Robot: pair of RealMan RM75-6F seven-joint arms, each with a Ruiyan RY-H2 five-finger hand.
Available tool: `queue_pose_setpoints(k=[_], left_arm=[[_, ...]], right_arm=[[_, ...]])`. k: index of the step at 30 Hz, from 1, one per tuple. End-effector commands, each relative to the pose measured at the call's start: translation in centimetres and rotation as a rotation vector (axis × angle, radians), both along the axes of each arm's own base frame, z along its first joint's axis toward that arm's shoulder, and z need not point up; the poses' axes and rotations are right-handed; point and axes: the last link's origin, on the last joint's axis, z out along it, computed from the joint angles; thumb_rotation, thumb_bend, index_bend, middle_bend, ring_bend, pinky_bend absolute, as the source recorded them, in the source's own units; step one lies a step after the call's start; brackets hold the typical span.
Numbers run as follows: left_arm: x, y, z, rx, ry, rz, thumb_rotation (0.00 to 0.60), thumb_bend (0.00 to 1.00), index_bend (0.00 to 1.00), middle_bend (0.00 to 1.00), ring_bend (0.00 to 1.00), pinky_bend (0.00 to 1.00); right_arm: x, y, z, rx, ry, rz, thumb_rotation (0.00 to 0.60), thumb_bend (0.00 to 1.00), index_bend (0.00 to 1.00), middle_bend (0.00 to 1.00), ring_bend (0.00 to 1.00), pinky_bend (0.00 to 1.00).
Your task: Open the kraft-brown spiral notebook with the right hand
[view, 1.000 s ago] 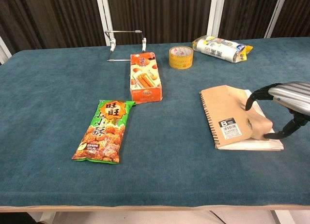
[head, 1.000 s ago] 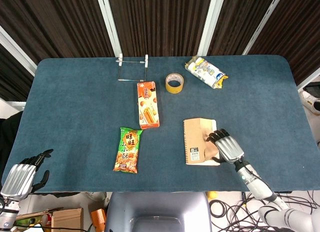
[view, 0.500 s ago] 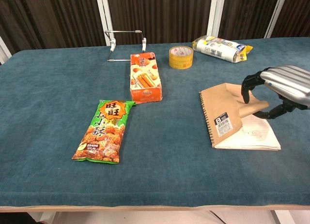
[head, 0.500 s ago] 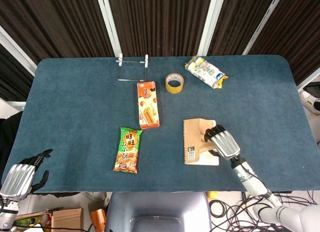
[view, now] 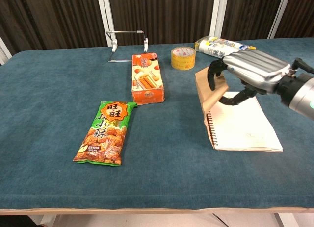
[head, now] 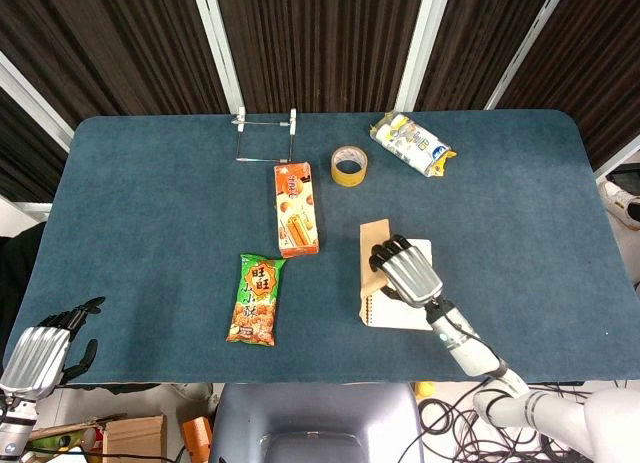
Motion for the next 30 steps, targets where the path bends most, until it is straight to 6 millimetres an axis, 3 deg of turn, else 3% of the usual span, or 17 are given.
queue_pose_setpoints(k=[1, 3, 8, 13, 18, 24, 30], left_arm=[[0.0, 0.0, 0.0, 0.001, -0.001, -0.001, 0.6, 0.52, 0.2, 0.31, 0.37, 0.44], [0.0, 0.0, 0.1, 0.002, -0.003, -0.001, 0.6, 0.52, 0.2, 0.31, 0.37, 0.44], [-0.1, 0.0, 0.2, 0.009, -0.009, 0.002, 0.6, 0.52, 0.2, 0.31, 0.37, 0.44], [-0.2, 0.0, 0.3, 0.011, -0.014, -0.001, 0.6, 0.52, 0.2, 0.31, 0.37, 0.44], [-0.2, 0.0, 0.3, 0.009, -0.016, -0.002, 0.6, 0.52, 0.2, 0.31, 0.37, 0.44], [-0.2, 0.1, 0.4, 0.011, -0.019, 0.0, 0.6, 0.52, 0.2, 0.31, 0.37, 0.44], [-0.2, 0.1, 0.4, 0.02, -0.016, -0.002, 0.6, 0.52, 0.2, 0.31, 0.37, 0.44]], right_arm=[[1.1, -0.5, -1.2, 0.023, -0.017, -0.007, 0.6, 0.3, 0.52, 0.37, 0.31, 0.28], [1.6, -0.9, -2.2, 0.058, -0.023, -0.036, 0.6, 0.3, 0.47, 0.35, 0.26, 0.28], [2.9, -1.8, -3.7, 0.085, -0.078, -0.064, 0.6, 0.3, 0.25, 0.13, 0.06, 0.28], [3.1, -2.7, -5.0, 0.094, -0.15, -0.095, 0.6, 0.27, 0.01, 0.01, 0.0, 0.28], [2.5, -3.5, -5.4, 0.094, -0.207, -0.135, 0.6, 0.19, 0.0, 0.0, 0.0, 0.22], [1.4, -3.6, -3.0, 0.04, -0.291, -0.108, 0.6, 0.15, 0.0, 0.0, 0.0, 0.13], [-2.1, -0.2, 1.7, -0.061, -0.217, -0.088, 0.6, 0.15, 0.0, 0.0, 0.0, 0.12]])
